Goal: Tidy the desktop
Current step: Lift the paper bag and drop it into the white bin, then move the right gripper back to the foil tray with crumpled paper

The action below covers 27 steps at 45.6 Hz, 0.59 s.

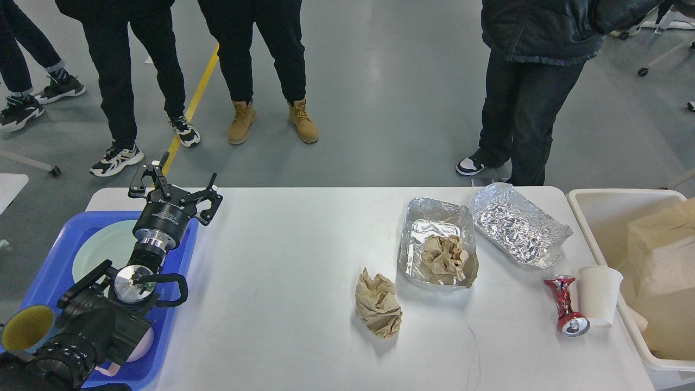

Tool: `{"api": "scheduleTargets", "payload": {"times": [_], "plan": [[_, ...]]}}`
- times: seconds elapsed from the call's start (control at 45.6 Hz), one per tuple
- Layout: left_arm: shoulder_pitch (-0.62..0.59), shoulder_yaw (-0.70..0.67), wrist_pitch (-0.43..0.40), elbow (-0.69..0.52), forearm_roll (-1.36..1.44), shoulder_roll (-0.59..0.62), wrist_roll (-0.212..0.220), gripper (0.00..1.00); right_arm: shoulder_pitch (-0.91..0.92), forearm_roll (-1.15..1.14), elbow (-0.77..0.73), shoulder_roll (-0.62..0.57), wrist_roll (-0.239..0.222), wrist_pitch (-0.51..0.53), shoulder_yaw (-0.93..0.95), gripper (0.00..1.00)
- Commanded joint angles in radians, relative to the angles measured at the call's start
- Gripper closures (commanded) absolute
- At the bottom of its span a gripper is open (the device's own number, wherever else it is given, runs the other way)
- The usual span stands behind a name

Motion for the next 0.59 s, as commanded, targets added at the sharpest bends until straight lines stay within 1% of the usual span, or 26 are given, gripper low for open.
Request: {"api": "scheduleTargets", "payload": {"times": [0.0, 0.11, 0.197, 0.263, 0.329, 0.482, 0.57], "plan": [[0.000, 0.000, 0.000, 0.000, 0.000, 0.000, 0.000, 0.04, -0.029, 0.001, 0.002, 0.003, 0.001, 0.009, 0.023, 0.00], [0.000, 0.000, 0.000, 0.000, 0.000, 0.000, 0.000, 0.04, -0.029, 0.001, 0.008, 0.012, 0.001, 0.022, 0.011, 0.00], [0.000, 0.000, 0.000, 0.000, 0.000, 0.000, 0.000, 0.04, -0.009, 0.000, 0.009, 0.052, 0.001, 0.042, 0.005, 0.00], [0.000, 0.000, 0.000, 0.000, 0.000, 0.000, 0.000, 0.04, 0.046, -0.005, 0.009, 0.077, 0.001, 0.076, -0.011, 0.00], [0.000, 0.000, 0.000, 0.000, 0.000, 0.000, 0.000, 0.04, 0.121, -0.010, 0.023, 0.109, 0.001, 0.125, -0.073, 0.00], [0.000, 0.000, 0.000, 0.000, 0.000, 0.000, 0.000, 0.04, 0.323, -0.008, 0.090, 0.264, 0.000, 0.206, -0.307, 0.00], [0.000, 0.000, 0.000, 0.000, 0.000, 0.000, 0.000, 0.04, 0.417, -0.008, 0.150, 0.365, 0.000, 0.243, -0.397, 0.00]]}}
